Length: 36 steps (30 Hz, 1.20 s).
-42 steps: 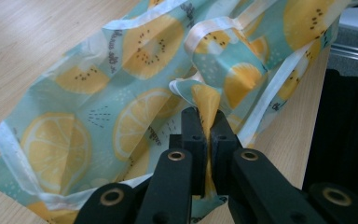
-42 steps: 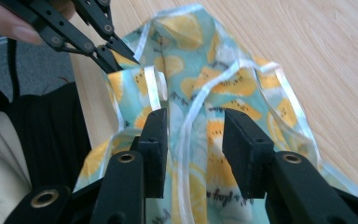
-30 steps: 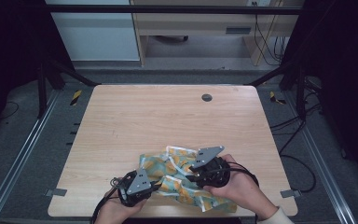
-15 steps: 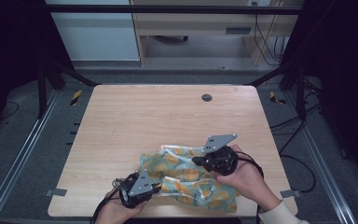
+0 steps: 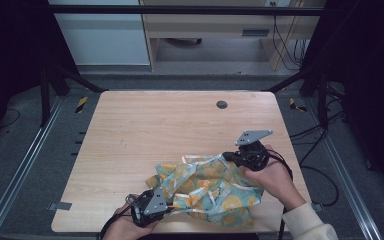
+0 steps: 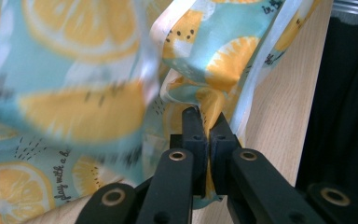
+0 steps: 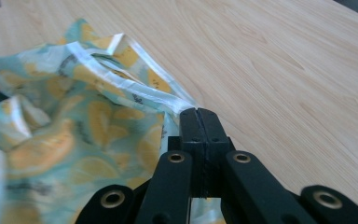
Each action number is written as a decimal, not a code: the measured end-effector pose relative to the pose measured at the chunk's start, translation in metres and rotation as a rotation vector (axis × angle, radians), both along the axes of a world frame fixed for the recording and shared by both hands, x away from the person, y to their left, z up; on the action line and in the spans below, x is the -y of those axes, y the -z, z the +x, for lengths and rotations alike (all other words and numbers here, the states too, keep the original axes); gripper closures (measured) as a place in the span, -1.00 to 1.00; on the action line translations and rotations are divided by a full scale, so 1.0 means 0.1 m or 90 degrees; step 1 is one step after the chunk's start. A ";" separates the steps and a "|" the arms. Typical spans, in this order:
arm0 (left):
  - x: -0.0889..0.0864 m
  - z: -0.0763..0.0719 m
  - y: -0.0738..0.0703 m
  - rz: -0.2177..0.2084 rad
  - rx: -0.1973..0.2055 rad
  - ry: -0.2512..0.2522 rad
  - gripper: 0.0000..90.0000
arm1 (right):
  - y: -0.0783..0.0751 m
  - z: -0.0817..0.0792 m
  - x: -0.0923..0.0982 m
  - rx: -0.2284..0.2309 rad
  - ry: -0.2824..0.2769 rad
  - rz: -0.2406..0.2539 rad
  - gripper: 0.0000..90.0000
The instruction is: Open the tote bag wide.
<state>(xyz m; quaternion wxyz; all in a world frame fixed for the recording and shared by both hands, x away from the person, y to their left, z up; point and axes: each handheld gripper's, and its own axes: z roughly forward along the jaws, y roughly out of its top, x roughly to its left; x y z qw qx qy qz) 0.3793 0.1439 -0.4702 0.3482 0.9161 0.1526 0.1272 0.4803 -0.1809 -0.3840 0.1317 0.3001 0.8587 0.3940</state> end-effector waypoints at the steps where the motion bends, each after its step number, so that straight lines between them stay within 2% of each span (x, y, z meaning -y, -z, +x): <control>1: 0.00 0.00 0.00 0.000 0.000 0.000 0.97 | 0.03 0.03 0.03 -0.004 0.006 0.002 1.00; 10: 0.00 0.00 0.03 0.019 -0.014 0.021 0.97 | 0.31 0.23 0.19 -0.044 0.045 -0.002 1.00; 15: 0.01 0.01 0.05 0.038 -0.022 0.024 0.97 | 0.44 0.27 0.24 -0.065 0.051 -0.019 1.00; 20: -0.01 0.00 0.04 0.044 -0.026 0.028 0.97 | 0.53 0.27 0.25 -0.084 0.054 -0.036 1.00; 22: -0.04 0.00 0.01 0.022 -0.014 0.009 0.88 | 0.53 0.27 0.25 -0.080 0.054 -0.030 1.00; 24: -0.09 0.01 -0.06 -0.021 -0.006 -0.022 0.49 | 0.52 0.26 0.26 -0.072 0.055 -0.021 1.00; 26: -0.13 0.01 -0.15 -0.054 0.015 -0.040 0.34 | 0.50 0.25 0.26 -0.077 0.057 -0.020 1.00; 28: -0.16 0.01 -0.24 -0.084 0.029 -0.064 0.06 | 0.49 0.26 0.27 -0.074 0.054 -0.016 1.00; 30: -0.19 0.01 -0.34 -0.119 0.042 -0.063 0.02 | 0.48 0.26 0.28 -0.075 0.056 -0.017 1.00; 32: -0.18 0.01 -0.43 -0.131 0.054 -0.065 -0.11 | 0.46 0.25 0.27 -0.073 0.058 -0.015 1.00; 36: -0.04 0.05 -0.59 -0.156 0.055 -0.048 -0.24 | 0.45 0.25 0.27 -0.068 0.056 -0.016 1.00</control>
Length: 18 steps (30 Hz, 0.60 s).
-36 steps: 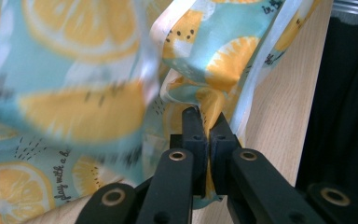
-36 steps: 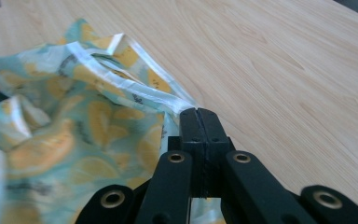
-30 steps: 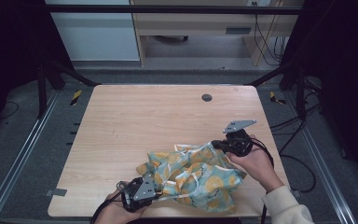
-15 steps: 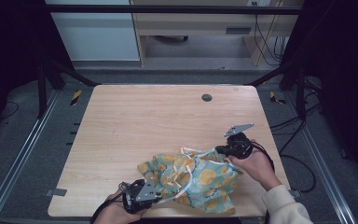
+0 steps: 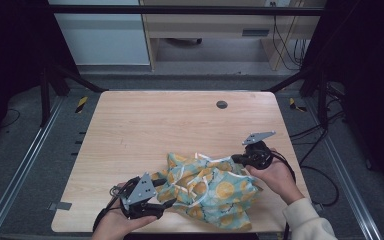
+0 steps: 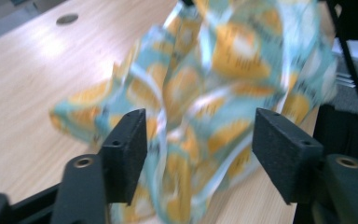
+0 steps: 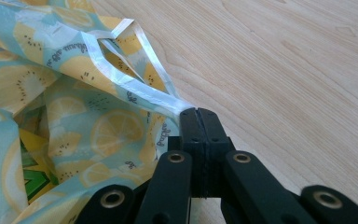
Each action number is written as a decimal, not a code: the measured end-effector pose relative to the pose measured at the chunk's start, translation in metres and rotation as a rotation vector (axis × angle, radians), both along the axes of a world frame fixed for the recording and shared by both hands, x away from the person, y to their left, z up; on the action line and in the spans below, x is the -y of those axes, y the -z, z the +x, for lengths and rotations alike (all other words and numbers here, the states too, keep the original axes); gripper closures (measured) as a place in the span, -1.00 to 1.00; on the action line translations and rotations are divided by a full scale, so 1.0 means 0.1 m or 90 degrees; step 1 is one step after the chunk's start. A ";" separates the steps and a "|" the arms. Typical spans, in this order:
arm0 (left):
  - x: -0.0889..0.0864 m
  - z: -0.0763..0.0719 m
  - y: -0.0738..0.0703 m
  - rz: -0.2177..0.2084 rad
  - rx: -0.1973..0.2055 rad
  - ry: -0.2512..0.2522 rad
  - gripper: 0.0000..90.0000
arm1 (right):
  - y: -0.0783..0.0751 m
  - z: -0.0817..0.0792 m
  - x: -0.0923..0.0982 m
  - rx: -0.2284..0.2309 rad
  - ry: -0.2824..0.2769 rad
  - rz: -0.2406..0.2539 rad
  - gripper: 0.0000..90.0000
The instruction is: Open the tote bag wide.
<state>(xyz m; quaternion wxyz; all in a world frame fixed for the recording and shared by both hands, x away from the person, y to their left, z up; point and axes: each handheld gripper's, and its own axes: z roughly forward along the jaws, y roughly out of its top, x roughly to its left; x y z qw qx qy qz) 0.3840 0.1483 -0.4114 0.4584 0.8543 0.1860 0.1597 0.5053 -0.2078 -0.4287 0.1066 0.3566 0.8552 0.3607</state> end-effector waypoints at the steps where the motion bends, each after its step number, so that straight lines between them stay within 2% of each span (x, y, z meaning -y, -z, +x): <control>1: 0.06 0.02 -0.03 -0.003 -0.001 0.008 -0.28 | -0.01 0.00 0.00 0.000 -0.003 -0.001 1.00; 3: 0.21 0.06 -0.05 -0.012 -0.010 0.024 -0.33 | -0.02 0.00 -0.01 0.000 0.000 0.003 1.00; 5: 0.36 0.11 -0.06 -0.010 -0.011 0.032 -0.39 | -0.03 0.00 -0.02 0.006 -0.010 0.001 1.00; 8: 0.54 0.22 -0.03 0.005 -0.024 0.048 -0.45 | -0.04 -0.01 -0.04 0.002 -0.009 0.002 1.00; 10: 0.65 0.31 0.04 0.019 -0.047 0.061 -0.51 | -0.04 -0.01 -0.05 0.004 -0.012 0.005 1.00; 11: 0.65 0.31 0.04 0.019 -0.047 0.061 -0.58 | -0.04 -0.01 -0.05 0.004 -0.012 0.005 1.00; 13: 0.71 0.36 0.11 0.040 -0.062 0.070 -0.58 | -0.04 -0.01 -0.05 0.003 -0.012 0.008 1.00; 16: 0.75 0.40 0.19 0.057 -0.080 0.087 -0.63 | -0.04 -0.01 -0.05 0.003 -0.016 0.010 1.00; 18: 0.76 0.40 0.22 0.044 -0.095 0.089 -0.61 | -0.04 0.00 -0.06 0.003 -0.013 0.011 1.00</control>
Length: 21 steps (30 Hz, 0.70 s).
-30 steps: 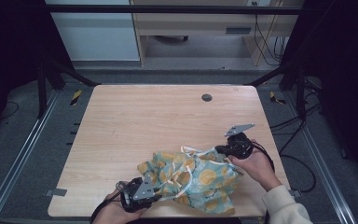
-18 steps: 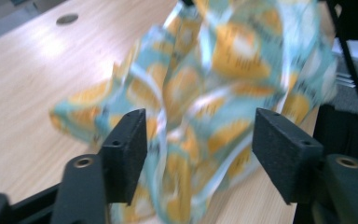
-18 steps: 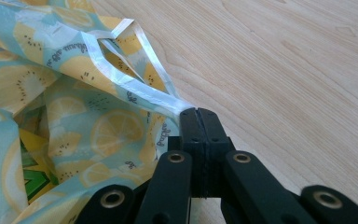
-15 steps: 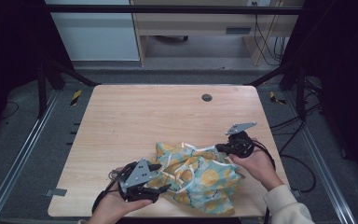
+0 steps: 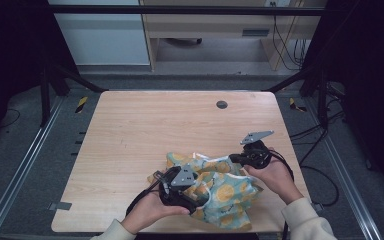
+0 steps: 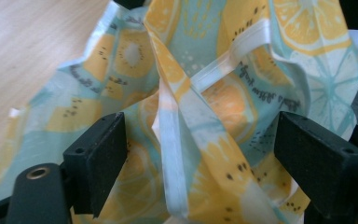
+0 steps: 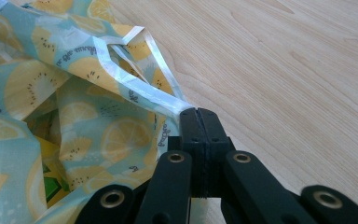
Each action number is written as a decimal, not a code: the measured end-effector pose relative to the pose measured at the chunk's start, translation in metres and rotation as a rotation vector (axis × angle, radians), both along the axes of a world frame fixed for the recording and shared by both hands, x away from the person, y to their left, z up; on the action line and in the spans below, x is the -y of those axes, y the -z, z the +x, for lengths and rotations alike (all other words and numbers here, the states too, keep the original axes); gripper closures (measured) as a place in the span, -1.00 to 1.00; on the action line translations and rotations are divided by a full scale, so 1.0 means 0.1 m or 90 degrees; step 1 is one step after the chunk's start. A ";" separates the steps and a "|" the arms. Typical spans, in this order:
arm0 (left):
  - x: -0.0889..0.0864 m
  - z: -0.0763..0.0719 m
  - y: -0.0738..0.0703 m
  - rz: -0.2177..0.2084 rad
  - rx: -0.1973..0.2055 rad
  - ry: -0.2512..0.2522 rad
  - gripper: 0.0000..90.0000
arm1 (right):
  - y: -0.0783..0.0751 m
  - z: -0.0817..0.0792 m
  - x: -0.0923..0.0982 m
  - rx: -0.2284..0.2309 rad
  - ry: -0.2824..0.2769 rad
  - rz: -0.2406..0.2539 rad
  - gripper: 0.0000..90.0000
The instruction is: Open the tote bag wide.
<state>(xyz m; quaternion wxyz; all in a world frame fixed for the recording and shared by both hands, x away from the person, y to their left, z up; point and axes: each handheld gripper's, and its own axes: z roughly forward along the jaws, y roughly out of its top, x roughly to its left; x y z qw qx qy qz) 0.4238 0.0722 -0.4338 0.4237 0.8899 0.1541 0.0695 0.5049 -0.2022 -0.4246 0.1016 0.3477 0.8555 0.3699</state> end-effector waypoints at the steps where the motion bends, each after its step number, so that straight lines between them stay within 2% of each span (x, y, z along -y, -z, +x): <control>1: -0.02 -0.01 0.00 0.001 0.008 -0.004 -0.55 | 0.00 0.00 0.00 0.000 0.000 0.000 1.00; 2: -0.02 -0.02 0.01 -0.005 0.011 -0.005 -0.46 | -0.01 0.00 0.00 0.000 0.001 -0.001 1.00; 3: -0.04 -0.04 0.00 -0.004 0.011 0.003 -0.25 | -0.01 -0.01 -0.01 0.001 -0.001 0.002 1.00; 4: -0.06 -0.05 0.00 -0.004 0.016 0.005 -0.25 | -0.01 -0.01 -0.01 0.001 -0.001 0.002 1.00; 6: -0.08 -0.09 0.00 -0.010 0.023 0.007 0.02 | -0.01 0.00 -0.01 0.003 -0.004 0.000 1.00; 9: -0.10 -0.12 -0.01 -0.002 0.047 0.011 0.37 | -0.01 0.00 -0.01 0.003 -0.005 -0.001 1.00; 10: -0.10 -0.14 -0.01 0.000 0.053 0.012 0.63 | -0.01 -0.01 -0.02 0.003 -0.004 -0.001 1.00; 13: -0.10 -0.21 0.00 0.008 0.067 0.019 0.82 | -0.02 -0.01 -0.02 0.004 -0.005 0.002 1.00; 16: -0.11 -0.23 0.00 0.007 0.068 0.017 0.88 | -0.02 -0.01 -0.02 0.003 -0.005 0.002 1.00; 19: -0.12 -0.27 -0.01 -0.004 0.077 0.015 0.97 | -0.02 -0.01 -0.01 0.006 -0.005 0.004 1.00; 21: -0.13 -0.35 -0.06 -0.018 0.084 0.029 0.98 | -0.02 -0.01 -0.01 0.007 -0.004 0.006 1.00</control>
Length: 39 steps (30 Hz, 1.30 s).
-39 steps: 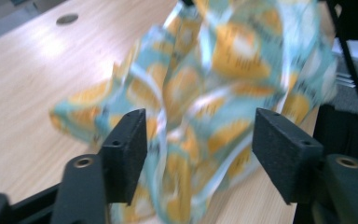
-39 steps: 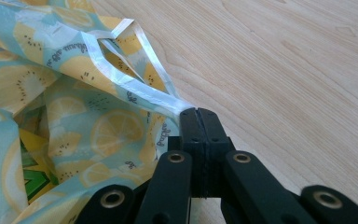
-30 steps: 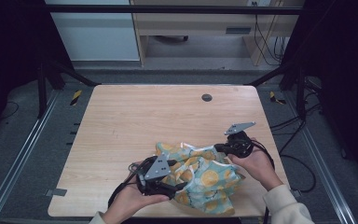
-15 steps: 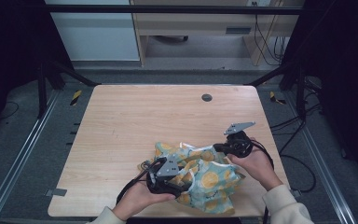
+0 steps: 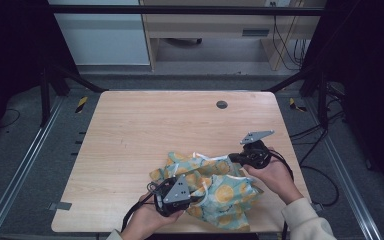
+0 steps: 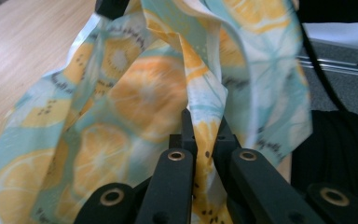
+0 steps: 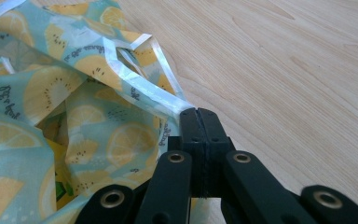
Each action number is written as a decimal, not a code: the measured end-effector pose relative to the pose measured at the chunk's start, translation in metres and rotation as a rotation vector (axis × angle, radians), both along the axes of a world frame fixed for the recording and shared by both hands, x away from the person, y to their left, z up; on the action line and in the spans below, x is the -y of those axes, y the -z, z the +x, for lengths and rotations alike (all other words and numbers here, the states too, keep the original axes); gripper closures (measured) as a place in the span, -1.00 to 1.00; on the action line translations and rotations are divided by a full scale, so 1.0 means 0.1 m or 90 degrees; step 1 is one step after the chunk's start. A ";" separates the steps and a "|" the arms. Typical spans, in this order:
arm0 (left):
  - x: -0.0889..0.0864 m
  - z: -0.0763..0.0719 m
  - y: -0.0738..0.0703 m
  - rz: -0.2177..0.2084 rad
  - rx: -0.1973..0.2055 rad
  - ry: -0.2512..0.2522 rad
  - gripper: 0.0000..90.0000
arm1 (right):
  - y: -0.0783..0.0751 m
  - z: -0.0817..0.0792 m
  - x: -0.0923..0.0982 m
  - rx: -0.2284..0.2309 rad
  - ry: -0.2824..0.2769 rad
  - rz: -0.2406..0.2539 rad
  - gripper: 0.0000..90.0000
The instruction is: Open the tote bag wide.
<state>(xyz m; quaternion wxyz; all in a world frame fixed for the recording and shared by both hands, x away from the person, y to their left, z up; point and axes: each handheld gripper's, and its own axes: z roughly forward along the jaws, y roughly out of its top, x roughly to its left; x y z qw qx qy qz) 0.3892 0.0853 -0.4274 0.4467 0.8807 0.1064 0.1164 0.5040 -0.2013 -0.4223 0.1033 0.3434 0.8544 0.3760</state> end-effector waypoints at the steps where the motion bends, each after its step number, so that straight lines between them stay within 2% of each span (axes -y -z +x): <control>1: 0.00 0.00 0.00 0.000 0.000 0.000 0.98 | 0.00 0.00 0.00 0.000 0.000 0.000 1.00; 4: 0.02 -0.09 -0.02 0.005 0.004 0.021 0.99 | 0.00 0.01 0.00 0.001 0.001 -0.001 1.00; 6: 0.04 -0.12 0.00 0.018 0.005 0.029 0.99 | 0.00 0.01 0.00 0.002 0.000 -0.001 1.00; 10: 0.08 -0.13 0.12 0.038 -0.010 0.039 0.99 | -0.01 0.01 0.00 0.002 0.000 0.000 1.00; 13: 0.10 -0.15 0.19 0.044 -0.020 0.038 0.99 | 0.00 0.00 0.00 0.003 -0.002 0.000 1.00; 16: 0.14 -0.17 0.29 0.084 -0.023 0.048 0.99 | 0.00 0.01 0.01 0.003 0.000 0.002 1.00; 17: 0.15 -0.16 0.35 0.108 -0.024 0.049 0.99 | 0.01 0.01 0.01 0.002 0.000 0.001 1.00; 18: 0.13 -0.14 0.42 0.127 -0.027 0.037 0.99 | 0.01 0.01 0.03 0.002 0.005 0.002 1.00; 20: 0.11 -0.13 0.44 0.130 -0.025 0.034 0.99 | 0.03 0.01 0.04 0.001 0.006 0.000 1.00; 23: 0.05 -0.12 0.50 0.144 -0.041 0.016 0.99 | 0.08 0.02 0.05 -0.006 0.008 -0.004 1.00; 26: -0.02 -0.13 0.48 0.129 -0.034 0.011 0.95 | 0.09 0.02 0.06 -0.008 0.010 -0.003 1.00; 27: -0.05 -0.15 0.44 0.107 -0.033 0.013 0.76 | 0.07 0.02 0.07 -0.003 0.013 0.007 1.00; 28: -0.08 -0.16 0.41 0.095 -0.025 -0.004 0.76 | 0.07 0.02 0.07 -0.003 0.013 0.007 1.00; 29: -0.12 -0.17 0.36 0.087 -0.012 -0.018 0.64 | 0.06 0.01 0.07 -0.001 0.013 0.010 1.00; 30: -0.18 -0.19 0.29 0.057 -0.003 -0.036 0.31 | 0.04 0.00 0.07 0.000 0.011 0.009 1.00; 31: -0.18 -0.19 0.29 0.057 -0.003 -0.036 0.19 | 0.04 0.00 0.07 0.002 0.011 0.010 1.00; 32: -0.25 -0.20 0.21 0.031 0.000 -0.053 0.19 | 0.04 0.00 0.07 0.002 0.011 0.010 1.00; 33: -0.28 -0.20 0.18 0.019 0.001 -0.057 0.04 | 0.03 0.00 0.07 0.002 0.010 0.013 1.00; 37: -0.40 -0.22 0.03 -0.026 0.009 -0.069 -0.17 | 0.02 0.01 0.06 0.003 0.011 0.011 1.00; 39: -0.44 -0.18 -0.04 -0.040 0.015 -0.070 -0.16 | 0.01 0.01 0.05 0.005 0.010 0.010 1.00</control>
